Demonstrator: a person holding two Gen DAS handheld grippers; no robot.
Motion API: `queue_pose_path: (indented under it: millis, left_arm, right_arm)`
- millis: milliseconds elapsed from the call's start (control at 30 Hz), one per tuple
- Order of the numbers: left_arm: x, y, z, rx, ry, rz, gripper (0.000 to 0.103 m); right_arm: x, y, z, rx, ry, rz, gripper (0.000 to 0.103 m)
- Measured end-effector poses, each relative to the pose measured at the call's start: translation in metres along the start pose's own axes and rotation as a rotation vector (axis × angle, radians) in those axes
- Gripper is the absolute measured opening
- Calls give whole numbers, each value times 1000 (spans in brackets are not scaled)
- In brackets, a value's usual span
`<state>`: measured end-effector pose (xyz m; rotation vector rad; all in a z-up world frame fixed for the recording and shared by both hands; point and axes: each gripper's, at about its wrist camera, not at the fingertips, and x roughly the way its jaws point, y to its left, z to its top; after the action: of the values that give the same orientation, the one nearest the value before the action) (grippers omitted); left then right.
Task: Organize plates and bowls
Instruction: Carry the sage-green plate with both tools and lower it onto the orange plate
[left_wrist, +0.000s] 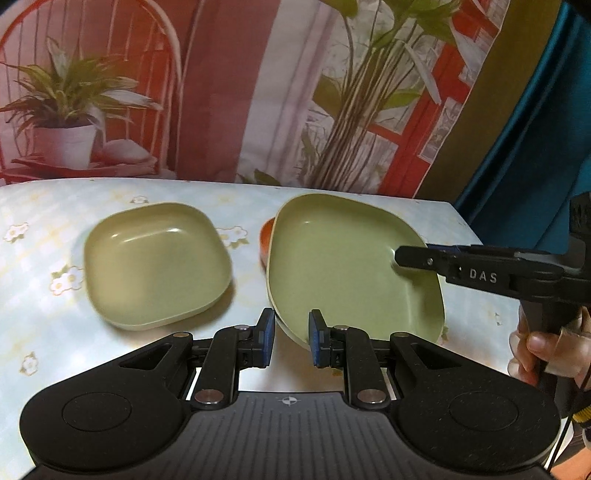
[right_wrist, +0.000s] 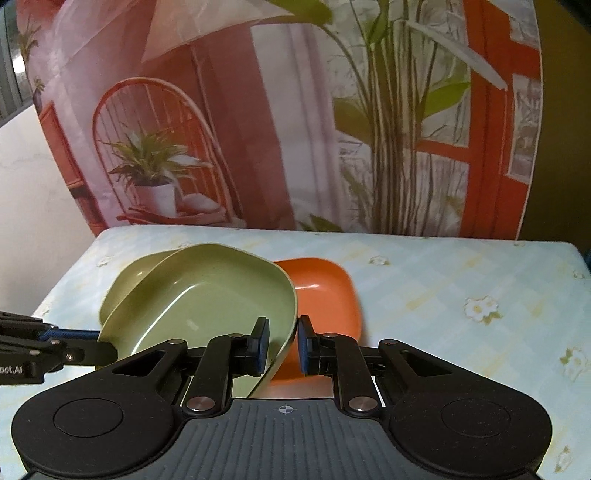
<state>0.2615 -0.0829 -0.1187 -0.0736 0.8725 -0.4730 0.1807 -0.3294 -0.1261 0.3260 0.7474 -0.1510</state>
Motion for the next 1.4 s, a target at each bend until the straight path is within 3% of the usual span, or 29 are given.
queue_pose_path:
  millis: [533, 1400]
  left_arm:
    - [38, 3, 10, -32, 50, -18, 21]
    - [63, -1, 18, -61, 68, -28, 22]
  right_arm:
    - [32, -20, 20, -17, 19, -27, 15]
    - [73, -32, 38, -77, 46, -71, 15]
